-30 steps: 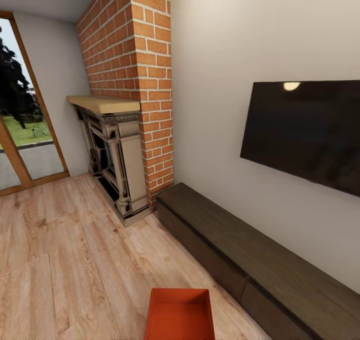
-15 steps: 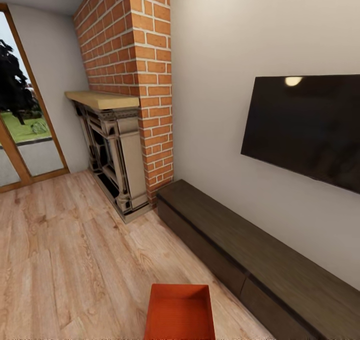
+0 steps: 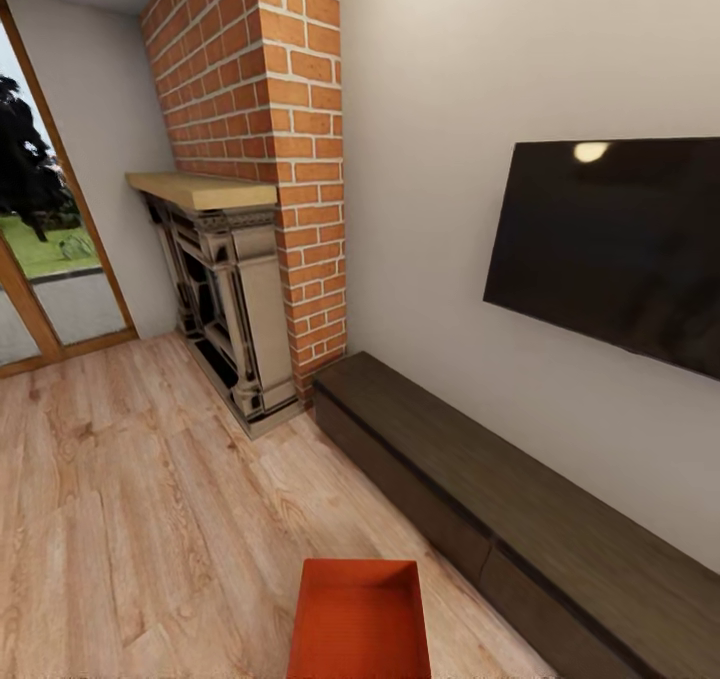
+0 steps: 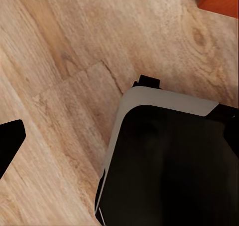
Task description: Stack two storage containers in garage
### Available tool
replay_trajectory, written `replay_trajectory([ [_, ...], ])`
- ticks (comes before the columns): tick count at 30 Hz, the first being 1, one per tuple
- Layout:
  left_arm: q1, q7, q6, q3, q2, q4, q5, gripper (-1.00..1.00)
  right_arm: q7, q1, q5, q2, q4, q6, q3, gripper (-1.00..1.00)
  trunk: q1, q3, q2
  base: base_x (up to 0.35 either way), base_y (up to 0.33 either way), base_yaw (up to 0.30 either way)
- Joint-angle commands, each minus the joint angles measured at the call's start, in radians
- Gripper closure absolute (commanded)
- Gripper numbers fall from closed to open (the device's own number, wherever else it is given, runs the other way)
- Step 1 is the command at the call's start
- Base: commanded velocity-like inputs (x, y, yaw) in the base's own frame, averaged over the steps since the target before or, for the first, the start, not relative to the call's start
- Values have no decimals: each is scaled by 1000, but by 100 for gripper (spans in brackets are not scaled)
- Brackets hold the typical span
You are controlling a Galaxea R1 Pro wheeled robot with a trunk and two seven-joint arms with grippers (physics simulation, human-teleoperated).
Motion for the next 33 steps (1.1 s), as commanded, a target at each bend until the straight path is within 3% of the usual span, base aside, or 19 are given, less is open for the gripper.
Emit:
replay_trajectory([
  [1,-1,2,-3,-5,-2,-3,8,-100,-1,-1,-7,0,3,-5,8,-100,0,-3,-1,0,0,0],
  [33,-1,2,0,-1,-3,-4,12,-100,0,-1,-7,-2,3,-6,8,-100,0,-54,-1,0,0,0],
])
